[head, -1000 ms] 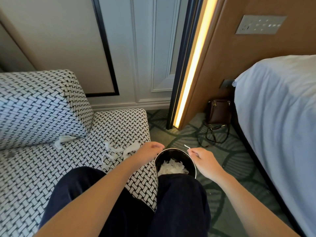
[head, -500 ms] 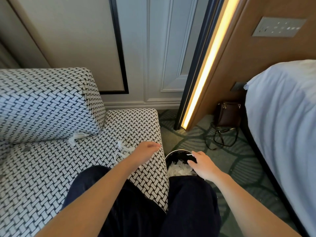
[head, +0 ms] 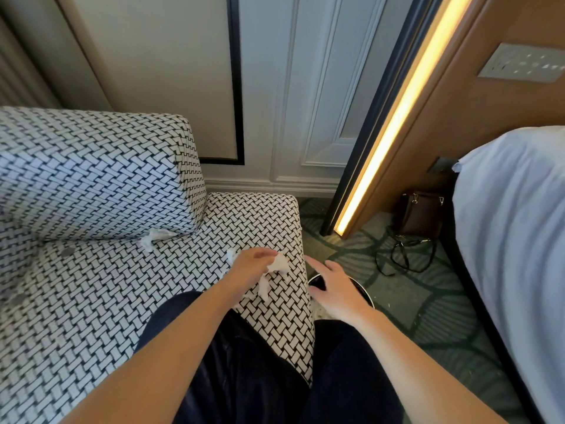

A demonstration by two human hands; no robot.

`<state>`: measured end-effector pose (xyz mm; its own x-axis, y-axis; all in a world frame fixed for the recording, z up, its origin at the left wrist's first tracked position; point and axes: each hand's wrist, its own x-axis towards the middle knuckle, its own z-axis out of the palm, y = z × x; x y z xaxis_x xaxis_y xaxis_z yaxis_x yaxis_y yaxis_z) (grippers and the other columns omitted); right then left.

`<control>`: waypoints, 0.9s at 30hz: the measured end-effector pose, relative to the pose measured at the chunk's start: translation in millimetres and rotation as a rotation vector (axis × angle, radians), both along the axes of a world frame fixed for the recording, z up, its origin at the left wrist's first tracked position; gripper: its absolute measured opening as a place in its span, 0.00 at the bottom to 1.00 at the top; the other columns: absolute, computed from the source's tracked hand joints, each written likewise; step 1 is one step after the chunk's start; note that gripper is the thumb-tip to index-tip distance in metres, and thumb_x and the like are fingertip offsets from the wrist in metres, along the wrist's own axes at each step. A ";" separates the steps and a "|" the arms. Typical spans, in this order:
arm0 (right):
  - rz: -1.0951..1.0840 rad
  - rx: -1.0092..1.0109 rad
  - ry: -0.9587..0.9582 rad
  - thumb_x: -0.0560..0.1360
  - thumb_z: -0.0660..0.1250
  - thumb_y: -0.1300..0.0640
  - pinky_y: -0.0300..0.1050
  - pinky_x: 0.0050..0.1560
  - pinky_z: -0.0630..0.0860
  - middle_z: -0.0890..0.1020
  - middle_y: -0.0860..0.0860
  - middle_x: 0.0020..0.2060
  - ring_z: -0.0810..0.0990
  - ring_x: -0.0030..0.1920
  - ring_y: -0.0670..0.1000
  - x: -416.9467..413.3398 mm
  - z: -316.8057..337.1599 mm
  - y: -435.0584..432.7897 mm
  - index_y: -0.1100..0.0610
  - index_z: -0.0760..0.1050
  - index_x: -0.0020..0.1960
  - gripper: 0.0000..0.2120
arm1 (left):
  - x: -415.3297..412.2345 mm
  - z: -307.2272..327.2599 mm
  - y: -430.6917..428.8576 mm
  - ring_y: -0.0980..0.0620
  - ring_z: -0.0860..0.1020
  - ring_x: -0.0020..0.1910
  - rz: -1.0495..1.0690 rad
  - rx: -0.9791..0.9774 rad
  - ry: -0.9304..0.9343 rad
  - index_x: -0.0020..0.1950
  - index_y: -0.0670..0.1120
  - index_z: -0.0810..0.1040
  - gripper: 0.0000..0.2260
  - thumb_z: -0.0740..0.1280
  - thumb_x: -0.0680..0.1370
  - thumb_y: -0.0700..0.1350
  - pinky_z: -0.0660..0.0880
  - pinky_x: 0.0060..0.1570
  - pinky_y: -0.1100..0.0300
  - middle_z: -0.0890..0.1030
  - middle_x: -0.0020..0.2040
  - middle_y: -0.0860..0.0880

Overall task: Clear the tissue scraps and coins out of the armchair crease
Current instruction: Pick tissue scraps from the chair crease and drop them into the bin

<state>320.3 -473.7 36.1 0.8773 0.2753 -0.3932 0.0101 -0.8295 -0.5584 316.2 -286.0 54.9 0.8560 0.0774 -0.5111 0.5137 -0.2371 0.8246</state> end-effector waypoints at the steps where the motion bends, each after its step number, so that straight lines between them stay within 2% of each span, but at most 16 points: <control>1: 0.020 0.029 0.026 0.78 0.63 0.53 0.39 0.58 0.68 0.49 0.54 0.77 0.60 0.74 0.56 -1.6 -1.3 12.9 0.38 0.51 0.75 0.32 | 0.2 -1.3 6.2 0.54 0.76 0.51 0.071 -0.013 -0.011 0.56 0.50 0.77 0.08 0.61 0.80 0.42 0.73 0.56 0.56 0.78 0.57 0.51; 3: 0.065 0.039 0.063 0.77 0.65 0.55 0.39 0.59 0.68 0.44 0.53 0.77 0.57 0.75 0.57 -2.9 -9.4 37.3 0.36 0.47 0.75 0.37 | 0.3 -2.7 21.0 0.54 0.77 0.49 0.224 -0.059 -0.025 0.53 0.50 0.77 0.08 0.61 0.80 0.40 0.74 0.54 0.56 0.80 0.54 0.50; 6: 0.080 -0.044 0.086 0.76 0.66 0.57 0.51 0.68 0.64 0.40 0.56 0.76 0.49 0.76 0.61 -2.1 -27.2 68.1 0.36 0.43 0.75 0.40 | -0.7 -2.5 48.1 0.51 0.78 0.50 0.394 -0.121 -0.026 0.52 0.48 0.78 0.07 0.61 0.79 0.39 0.74 0.53 0.56 0.81 0.53 0.49; 10: 0.043 -0.130 0.073 0.77 0.62 0.63 0.57 0.69 0.66 0.39 0.57 0.76 0.47 0.76 0.61 4.1 -45.0 101.7 0.37 0.45 0.75 0.38 | -5.7 -1.9 92.0 0.52 0.77 0.44 0.502 -0.119 -0.025 0.49 0.48 0.79 0.08 0.61 0.79 0.39 0.73 0.48 0.58 0.82 0.52 0.48; 12: 0.066 -0.164 0.096 0.77 0.63 0.63 0.59 0.70 0.64 0.40 0.57 0.77 0.45 0.76 0.61 6.2 -50.6 109.4 0.38 0.47 0.76 0.38 | -9.5 -2.6 109.7 0.52 0.77 0.43 0.529 -0.115 -0.012 0.49 0.48 0.78 0.08 0.61 0.79 0.38 0.72 0.45 0.60 0.81 0.51 0.49; 14: 0.095 -0.202 0.062 0.76 0.65 0.61 0.60 0.73 0.58 0.45 0.55 0.77 0.47 0.76 0.59 4.5 -55.4 110.0 0.40 0.50 0.76 0.37 | -14.2 -5.2 122.9 0.52 0.76 0.44 0.533 -0.104 -0.001 0.53 0.46 0.79 0.08 0.61 0.79 0.38 0.71 0.43 0.61 0.81 0.52 0.49; 16: 0.092 -0.220 -0.055 0.75 0.67 0.58 0.57 0.73 0.58 0.56 0.53 0.76 0.54 0.76 0.56 1.0 -61.2 111.5 0.45 0.56 0.75 0.33 | -20.1 -7.9 136.8 0.52 0.76 0.45 0.544 -0.094 0.015 0.54 0.45 0.79 0.09 0.61 0.79 0.38 0.71 0.44 0.60 0.81 0.52 0.49; 19: -0.013 -0.146 -0.237 0.75 0.67 0.56 0.51 0.69 0.67 0.72 0.50 0.66 0.69 0.68 0.52 0.5 -65.7 111.2 0.51 0.70 0.68 0.21 | -24.7 -11.9 150.9 0.52 0.77 0.45 0.555 -0.077 0.032 0.53 0.46 0.79 0.08 0.61 0.79 0.39 0.72 0.46 0.59 0.81 0.53 0.49; 21: -0.045 -0.083 -0.330 0.76 0.66 0.57 0.47 0.64 0.71 0.77 0.49 0.59 0.74 0.62 0.51 4.6 -62.5 112.0 0.52 0.74 0.60 0.14 | -25.6 -14.4 154.9 0.51 0.76 0.46 0.555 -0.080 0.036 0.54 0.46 0.78 0.09 0.60 0.80 0.38 0.72 0.46 0.59 0.81 0.53 0.48; 22: -0.035 -0.059 -0.349 0.76 0.66 0.57 0.46 0.64 0.71 0.77 0.49 0.58 0.73 0.61 0.50 6.8 -61.6 113.0 0.52 0.74 0.60 0.13 | -25.7 -16.5 156.1 0.51 0.77 0.46 0.553 -0.084 0.036 0.54 0.46 0.78 0.09 0.60 0.80 0.38 0.72 0.47 0.58 0.81 0.53 0.48; 24: 0.029 -0.051 -0.326 0.75 0.66 0.51 0.45 0.66 0.67 0.73 0.49 0.63 0.69 0.66 0.50 10.0 -61.0 117.3 0.51 0.69 0.65 0.19 | -26.3 -20.4 157.6 0.51 0.77 0.46 0.550 -0.096 0.044 0.53 0.46 0.78 0.09 0.60 0.80 0.38 0.72 0.50 0.57 0.81 0.53 0.48; 27: 0.158 -0.186 -0.208 0.67 0.65 0.31 0.55 0.72 0.59 0.58 0.49 0.75 0.56 0.75 0.52 9.4 -64.2 124.5 0.50 0.53 0.76 0.45 | -29.1 -26.0 158.6 0.52 0.77 0.44 0.548 -0.104 0.053 0.51 0.48 0.78 0.08 0.60 0.79 0.39 0.72 0.48 0.58 0.81 0.53 0.48</control>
<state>329.7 -349.3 -28.1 0.8962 0.3548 -0.2662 0.2448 -0.8961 -0.3701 287.1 -127.4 29.0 0.6779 0.4506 -0.5808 0.5800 0.1576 0.7992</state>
